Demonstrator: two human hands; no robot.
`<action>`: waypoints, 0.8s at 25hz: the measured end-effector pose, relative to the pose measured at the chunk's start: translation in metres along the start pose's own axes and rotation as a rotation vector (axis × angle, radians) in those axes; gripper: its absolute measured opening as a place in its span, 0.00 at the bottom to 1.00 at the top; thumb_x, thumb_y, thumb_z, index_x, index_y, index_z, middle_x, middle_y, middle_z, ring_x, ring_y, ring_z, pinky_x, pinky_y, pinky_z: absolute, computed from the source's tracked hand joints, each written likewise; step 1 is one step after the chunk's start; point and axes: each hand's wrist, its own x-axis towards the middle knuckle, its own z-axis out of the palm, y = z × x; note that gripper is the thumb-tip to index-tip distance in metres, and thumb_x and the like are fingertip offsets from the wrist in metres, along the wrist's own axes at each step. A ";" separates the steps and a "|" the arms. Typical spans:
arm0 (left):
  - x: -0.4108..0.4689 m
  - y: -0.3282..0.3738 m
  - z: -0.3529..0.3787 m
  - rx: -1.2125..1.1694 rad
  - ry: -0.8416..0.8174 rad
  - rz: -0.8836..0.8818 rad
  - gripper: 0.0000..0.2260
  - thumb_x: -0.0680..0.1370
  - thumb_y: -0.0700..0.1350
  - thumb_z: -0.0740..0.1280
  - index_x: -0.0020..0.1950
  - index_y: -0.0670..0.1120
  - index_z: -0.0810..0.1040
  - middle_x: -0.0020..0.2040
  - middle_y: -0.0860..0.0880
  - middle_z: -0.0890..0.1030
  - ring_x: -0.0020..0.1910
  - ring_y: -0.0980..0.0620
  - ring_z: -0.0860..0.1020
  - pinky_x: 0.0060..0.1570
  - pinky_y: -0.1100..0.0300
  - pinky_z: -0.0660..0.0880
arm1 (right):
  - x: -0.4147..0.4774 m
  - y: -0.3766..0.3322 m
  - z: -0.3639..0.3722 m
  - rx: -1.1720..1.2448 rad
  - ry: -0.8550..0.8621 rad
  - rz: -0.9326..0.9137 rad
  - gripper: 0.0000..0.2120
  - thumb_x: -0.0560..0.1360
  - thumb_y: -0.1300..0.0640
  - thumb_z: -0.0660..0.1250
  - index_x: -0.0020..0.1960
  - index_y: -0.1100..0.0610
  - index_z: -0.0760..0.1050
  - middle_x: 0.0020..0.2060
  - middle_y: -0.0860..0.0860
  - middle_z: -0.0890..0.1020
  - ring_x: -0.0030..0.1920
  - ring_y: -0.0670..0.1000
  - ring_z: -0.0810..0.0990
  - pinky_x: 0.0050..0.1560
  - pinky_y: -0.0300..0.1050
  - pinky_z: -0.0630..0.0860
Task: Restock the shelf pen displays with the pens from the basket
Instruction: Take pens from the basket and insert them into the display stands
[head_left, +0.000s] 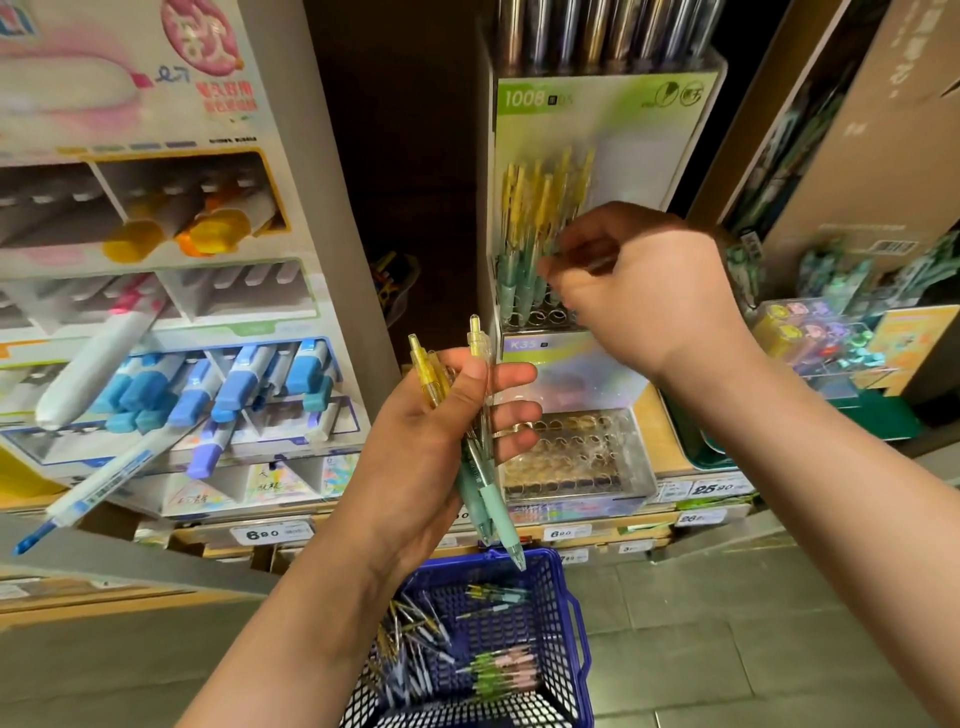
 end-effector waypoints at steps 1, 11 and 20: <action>0.000 0.000 0.000 0.020 -0.003 0.016 0.08 0.83 0.46 0.63 0.58 0.44 0.77 0.54 0.41 0.86 0.44 0.47 0.86 0.43 0.56 0.82 | -0.009 -0.002 -0.001 -0.038 -0.044 0.001 0.08 0.76 0.45 0.71 0.49 0.48 0.81 0.38 0.42 0.82 0.39 0.41 0.80 0.38 0.24 0.70; 0.001 -0.009 -0.004 0.229 0.015 0.083 0.17 0.84 0.52 0.61 0.63 0.41 0.81 0.53 0.37 0.86 0.54 0.40 0.85 0.52 0.55 0.83 | -0.052 -0.018 0.011 0.526 -0.411 0.300 0.05 0.79 0.56 0.70 0.47 0.52 0.84 0.33 0.48 0.84 0.29 0.44 0.82 0.31 0.36 0.79; -0.004 -0.005 -0.002 0.231 -0.056 0.028 0.18 0.85 0.54 0.59 0.56 0.46 0.86 0.49 0.41 0.87 0.45 0.47 0.85 0.47 0.57 0.82 | -0.051 -0.021 0.005 0.459 -0.446 0.280 0.05 0.80 0.55 0.68 0.47 0.51 0.82 0.35 0.48 0.83 0.29 0.42 0.82 0.26 0.31 0.75</action>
